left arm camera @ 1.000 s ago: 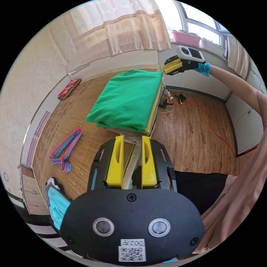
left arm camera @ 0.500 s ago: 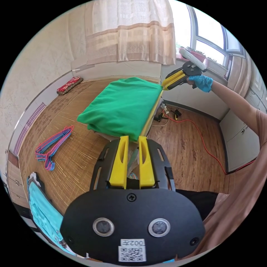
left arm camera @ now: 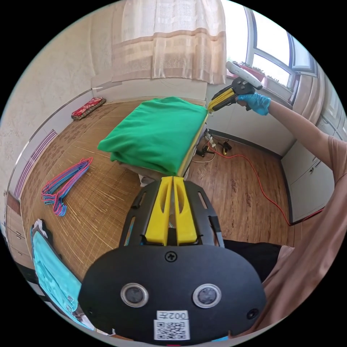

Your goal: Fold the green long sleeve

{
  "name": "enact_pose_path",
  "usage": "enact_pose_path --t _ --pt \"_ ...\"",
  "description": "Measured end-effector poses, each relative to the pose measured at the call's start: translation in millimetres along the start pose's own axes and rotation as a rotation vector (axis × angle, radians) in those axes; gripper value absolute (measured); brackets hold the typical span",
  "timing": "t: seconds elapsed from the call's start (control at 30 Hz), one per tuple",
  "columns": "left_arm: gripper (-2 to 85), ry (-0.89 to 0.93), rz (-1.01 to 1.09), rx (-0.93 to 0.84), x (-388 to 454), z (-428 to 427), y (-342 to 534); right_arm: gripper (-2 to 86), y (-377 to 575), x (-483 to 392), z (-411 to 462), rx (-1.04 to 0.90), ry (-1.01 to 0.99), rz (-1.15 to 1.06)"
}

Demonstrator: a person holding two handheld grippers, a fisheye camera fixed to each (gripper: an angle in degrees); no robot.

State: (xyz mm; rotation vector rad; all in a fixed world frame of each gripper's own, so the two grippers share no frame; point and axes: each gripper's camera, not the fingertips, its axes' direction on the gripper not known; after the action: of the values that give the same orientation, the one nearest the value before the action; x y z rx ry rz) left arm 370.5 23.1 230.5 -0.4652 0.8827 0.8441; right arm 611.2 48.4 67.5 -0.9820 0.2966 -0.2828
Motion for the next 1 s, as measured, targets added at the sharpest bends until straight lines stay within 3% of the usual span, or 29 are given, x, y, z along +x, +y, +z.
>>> enact_pose_path --t 0.33,0.7,0.87,1.0 --pt "3.5 -0.138 -0.274 0.122 -104.5 -5.3 -13.6 6.1 -51.5 36.1 -19.1 0.281 -0.049 0.211" --pt "6.2 -0.043 -0.446 0.182 -188.3 38.0 -51.5 10.9 -146.9 68.4 51.3 0.183 -0.196 0.307" --pt "1.2 0.031 -0.437 0.199 -206.0 45.4 -52.9 4.9 -164.6 78.7 70.5 0.142 -0.343 0.291" --pt "-0.6 0.025 -0.411 0.206 -213.1 41.7 -54.1 0.1 -168.3 67.9 64.9 0.166 -0.253 0.238"
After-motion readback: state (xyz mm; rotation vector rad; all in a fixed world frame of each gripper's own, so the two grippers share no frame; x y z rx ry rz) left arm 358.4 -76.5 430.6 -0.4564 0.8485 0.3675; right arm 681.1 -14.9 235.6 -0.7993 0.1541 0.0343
